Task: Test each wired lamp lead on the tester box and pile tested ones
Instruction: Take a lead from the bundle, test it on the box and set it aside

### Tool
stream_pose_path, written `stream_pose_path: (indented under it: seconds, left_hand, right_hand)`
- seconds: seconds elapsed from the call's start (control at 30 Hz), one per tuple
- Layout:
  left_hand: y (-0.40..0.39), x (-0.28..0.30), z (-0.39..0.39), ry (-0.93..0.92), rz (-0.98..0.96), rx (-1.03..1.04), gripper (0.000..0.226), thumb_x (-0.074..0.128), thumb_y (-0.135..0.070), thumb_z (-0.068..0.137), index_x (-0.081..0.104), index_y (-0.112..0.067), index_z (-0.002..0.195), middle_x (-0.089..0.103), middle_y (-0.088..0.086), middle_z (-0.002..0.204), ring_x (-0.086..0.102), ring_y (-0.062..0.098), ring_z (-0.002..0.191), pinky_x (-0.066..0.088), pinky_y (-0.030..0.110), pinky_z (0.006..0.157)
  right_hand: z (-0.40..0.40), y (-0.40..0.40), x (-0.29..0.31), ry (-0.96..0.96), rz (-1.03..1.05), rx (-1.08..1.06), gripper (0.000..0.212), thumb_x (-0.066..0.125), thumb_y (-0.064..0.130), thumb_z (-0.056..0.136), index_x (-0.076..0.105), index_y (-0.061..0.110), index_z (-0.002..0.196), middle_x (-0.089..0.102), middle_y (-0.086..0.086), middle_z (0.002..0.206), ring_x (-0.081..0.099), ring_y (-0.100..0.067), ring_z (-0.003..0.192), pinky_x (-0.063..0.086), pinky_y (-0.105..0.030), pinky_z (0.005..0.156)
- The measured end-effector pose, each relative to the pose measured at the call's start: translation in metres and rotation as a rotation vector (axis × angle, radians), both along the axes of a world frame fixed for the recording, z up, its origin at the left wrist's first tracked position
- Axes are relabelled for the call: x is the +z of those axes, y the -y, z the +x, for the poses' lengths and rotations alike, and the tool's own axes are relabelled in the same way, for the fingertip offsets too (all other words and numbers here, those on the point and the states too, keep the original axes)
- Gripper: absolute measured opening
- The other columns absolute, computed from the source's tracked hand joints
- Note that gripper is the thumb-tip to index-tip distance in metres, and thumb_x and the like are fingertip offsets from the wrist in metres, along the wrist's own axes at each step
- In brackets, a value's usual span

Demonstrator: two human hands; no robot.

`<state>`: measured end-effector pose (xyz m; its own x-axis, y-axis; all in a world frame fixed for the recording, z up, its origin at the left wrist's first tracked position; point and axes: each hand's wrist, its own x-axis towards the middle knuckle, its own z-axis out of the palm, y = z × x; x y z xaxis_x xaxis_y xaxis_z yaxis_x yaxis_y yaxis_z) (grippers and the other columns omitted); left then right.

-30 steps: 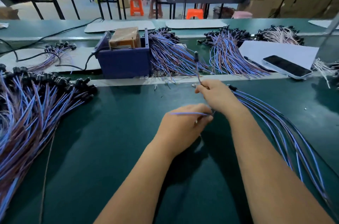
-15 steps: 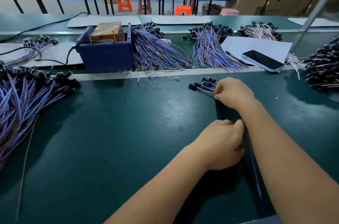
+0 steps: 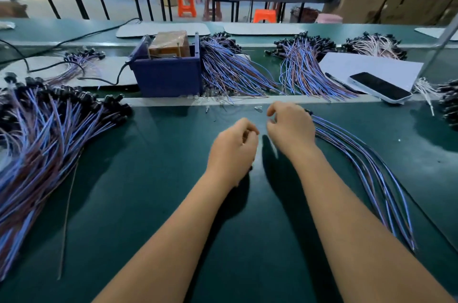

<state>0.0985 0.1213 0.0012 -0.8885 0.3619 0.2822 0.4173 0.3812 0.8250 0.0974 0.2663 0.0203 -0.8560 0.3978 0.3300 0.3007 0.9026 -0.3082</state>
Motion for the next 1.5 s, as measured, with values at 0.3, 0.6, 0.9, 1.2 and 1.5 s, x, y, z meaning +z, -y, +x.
stream_pose_path:
  seconds: [0.3,0.6,0.9,1.2,1.5]
  left_hand:
    - [0.081,-0.006,-0.058,-0.046,-0.294,0.425,0.023,0.045,-0.015,0.095,0.066,-0.009,0.102,0.057,0.011,0.115,0.055,0.034,0.103,0.042,0.041,0.088]
    - [0.100,-0.010,-0.082,-0.038,-0.699,0.686,0.036,0.049,-0.029,0.092,0.054,-0.008,0.121,0.021,0.019,0.152,0.043,0.040,0.120,0.039,0.044,0.084]
    - [0.110,-0.012,-0.094,0.197,-0.680,0.751,0.037,0.041,-0.042,0.091,0.048,-0.026,0.124,0.006,0.024,0.161,0.020,0.037,0.140,0.017,0.051,0.108]
    - [0.134,-0.008,-0.094,0.092,-0.623,0.750,0.032,0.046,-0.034,0.092,0.058,-0.020,0.117,0.038,0.017,0.143,0.034,0.038,0.126,0.029,0.045,0.101]
    - [0.136,-0.006,-0.091,0.090,-0.585,0.798,0.039,0.048,-0.021,0.094,0.047,-0.003,0.128,0.041,0.022,0.136,0.042,0.041,0.121,0.035,0.046,0.099]
  right_hand:
    - [-0.039,0.136,-0.019,-0.039,-0.259,0.311,0.026,0.047,0.009,0.090,0.066,0.019,0.105,0.064,-0.009,0.110,0.054,-0.032,0.104,0.040,-0.037,0.080]
    - [-0.033,0.135,-0.029,-0.002,-0.194,0.399,0.033,0.048,0.006,0.089,0.069,0.020,0.110,0.062,-0.006,0.112,0.048,-0.030,0.106,0.040,-0.041,0.093]
    - [-0.035,0.135,-0.030,0.004,-0.253,0.389,0.030,0.048,0.009,0.090,0.070,0.022,0.107,0.060,-0.002,0.109,0.046,-0.026,0.106,0.040,-0.038,0.094]
    - [-0.038,0.137,-0.031,-0.001,-0.263,0.370,0.026,0.051,0.013,0.089,0.071,0.025,0.100,0.059,-0.001,0.104,0.046,-0.024,0.102,0.040,-0.035,0.088]
    - [-0.035,0.136,-0.030,-0.004,-0.295,0.379,0.024,0.053,0.014,0.090,0.071,0.025,0.099,0.058,0.001,0.101,0.045,-0.022,0.101,0.040,-0.034,0.089]
